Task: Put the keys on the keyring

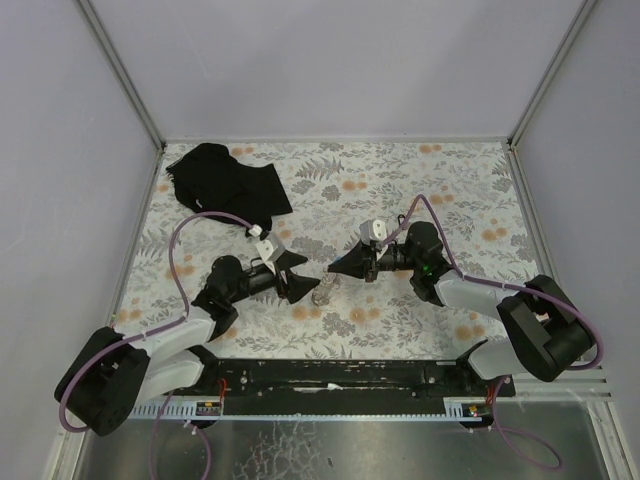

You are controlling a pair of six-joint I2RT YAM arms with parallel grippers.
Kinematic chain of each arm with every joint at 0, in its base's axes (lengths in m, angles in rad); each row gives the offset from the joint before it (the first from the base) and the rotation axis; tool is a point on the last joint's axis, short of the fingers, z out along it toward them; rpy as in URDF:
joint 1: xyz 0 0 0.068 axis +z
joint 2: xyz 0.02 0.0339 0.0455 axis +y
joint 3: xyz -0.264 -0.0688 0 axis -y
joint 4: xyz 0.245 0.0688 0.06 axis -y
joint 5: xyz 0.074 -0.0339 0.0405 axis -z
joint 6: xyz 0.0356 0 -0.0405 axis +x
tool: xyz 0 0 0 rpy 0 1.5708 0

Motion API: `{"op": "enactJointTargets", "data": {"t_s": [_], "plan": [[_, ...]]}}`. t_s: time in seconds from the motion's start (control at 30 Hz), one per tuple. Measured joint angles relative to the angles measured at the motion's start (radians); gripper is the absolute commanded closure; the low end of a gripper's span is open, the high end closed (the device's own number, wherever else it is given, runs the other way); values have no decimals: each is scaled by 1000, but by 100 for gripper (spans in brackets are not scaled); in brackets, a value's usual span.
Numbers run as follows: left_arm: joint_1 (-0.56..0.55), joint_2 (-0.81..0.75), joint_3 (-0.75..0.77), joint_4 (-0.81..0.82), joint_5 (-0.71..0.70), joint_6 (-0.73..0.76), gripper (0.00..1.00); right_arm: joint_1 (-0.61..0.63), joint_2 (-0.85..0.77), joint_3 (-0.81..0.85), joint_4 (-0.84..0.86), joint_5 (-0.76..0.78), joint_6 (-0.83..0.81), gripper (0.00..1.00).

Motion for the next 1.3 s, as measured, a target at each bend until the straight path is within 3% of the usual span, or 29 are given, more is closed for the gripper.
{"op": "enactJointTargets", "data": {"t_s": [0.37,1.13,1.3], "plan": [[-3,34,14,57,74,-8,39,0,18,0,13,-21,11,100],[-34,92,47,89,107,-7,60,-5,32,-5,20,-43,12,100],[-34,89,47,90,98,-7,61,-5,32,-6,20,-47,14,100]]}}
